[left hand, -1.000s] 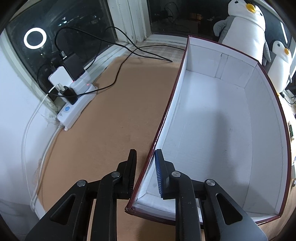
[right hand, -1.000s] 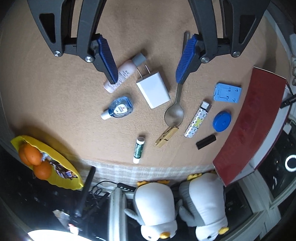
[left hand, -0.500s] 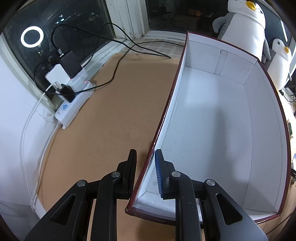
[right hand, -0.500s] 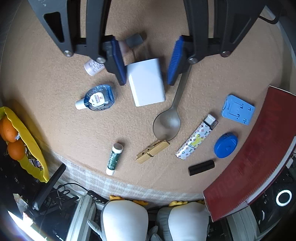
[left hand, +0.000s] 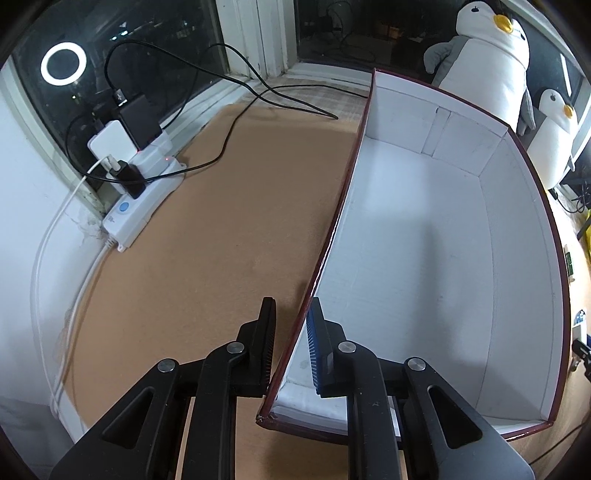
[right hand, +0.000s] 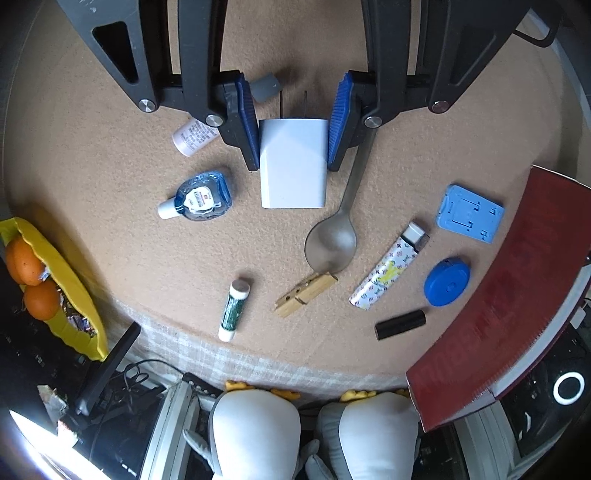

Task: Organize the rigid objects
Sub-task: 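Carry the charger into the box and open the right gripper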

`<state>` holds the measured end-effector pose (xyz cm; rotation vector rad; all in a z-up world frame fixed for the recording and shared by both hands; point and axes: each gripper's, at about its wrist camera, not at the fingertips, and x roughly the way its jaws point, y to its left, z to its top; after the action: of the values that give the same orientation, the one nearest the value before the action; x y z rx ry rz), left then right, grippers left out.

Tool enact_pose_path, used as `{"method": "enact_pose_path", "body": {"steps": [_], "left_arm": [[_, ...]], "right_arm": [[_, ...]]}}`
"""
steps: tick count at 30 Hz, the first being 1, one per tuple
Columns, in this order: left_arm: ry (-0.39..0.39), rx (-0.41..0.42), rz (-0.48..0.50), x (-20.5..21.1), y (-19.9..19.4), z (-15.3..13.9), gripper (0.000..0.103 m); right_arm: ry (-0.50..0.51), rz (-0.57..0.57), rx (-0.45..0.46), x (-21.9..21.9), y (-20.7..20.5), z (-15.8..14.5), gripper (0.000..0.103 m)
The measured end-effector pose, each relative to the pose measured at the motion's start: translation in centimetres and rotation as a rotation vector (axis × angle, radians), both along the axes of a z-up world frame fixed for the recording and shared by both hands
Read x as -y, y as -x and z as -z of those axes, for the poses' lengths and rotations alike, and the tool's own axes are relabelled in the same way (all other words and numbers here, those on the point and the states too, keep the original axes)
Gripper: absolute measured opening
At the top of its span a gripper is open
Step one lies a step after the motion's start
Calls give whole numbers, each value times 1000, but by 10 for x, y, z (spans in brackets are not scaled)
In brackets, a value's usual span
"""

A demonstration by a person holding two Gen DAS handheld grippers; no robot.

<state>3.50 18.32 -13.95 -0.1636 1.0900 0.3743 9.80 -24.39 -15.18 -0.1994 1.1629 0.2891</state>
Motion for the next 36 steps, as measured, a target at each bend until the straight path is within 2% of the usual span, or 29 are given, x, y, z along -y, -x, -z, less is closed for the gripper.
{"method": "enact_pose_path", "body": {"steps": [6,11,16,27,36], "left_arm": [[9,22,10,-1,1,-2,14],[17,40,21,-1,2,-2,14],[36,57,32,-4,2,-1,14],[66,92,51,-7,6,0,14],[76,96,55,-8,6,1,14]], "right_arm": [[-41,-27,72,-20,11,-45,32],[-92,-104,131,-62,19,-85,32],[-144,-180,149,-109,20,-104,32],[-155,-306,130,-202,26,-98,32],[-143,-362,105,-236,31,-79,32]]}}
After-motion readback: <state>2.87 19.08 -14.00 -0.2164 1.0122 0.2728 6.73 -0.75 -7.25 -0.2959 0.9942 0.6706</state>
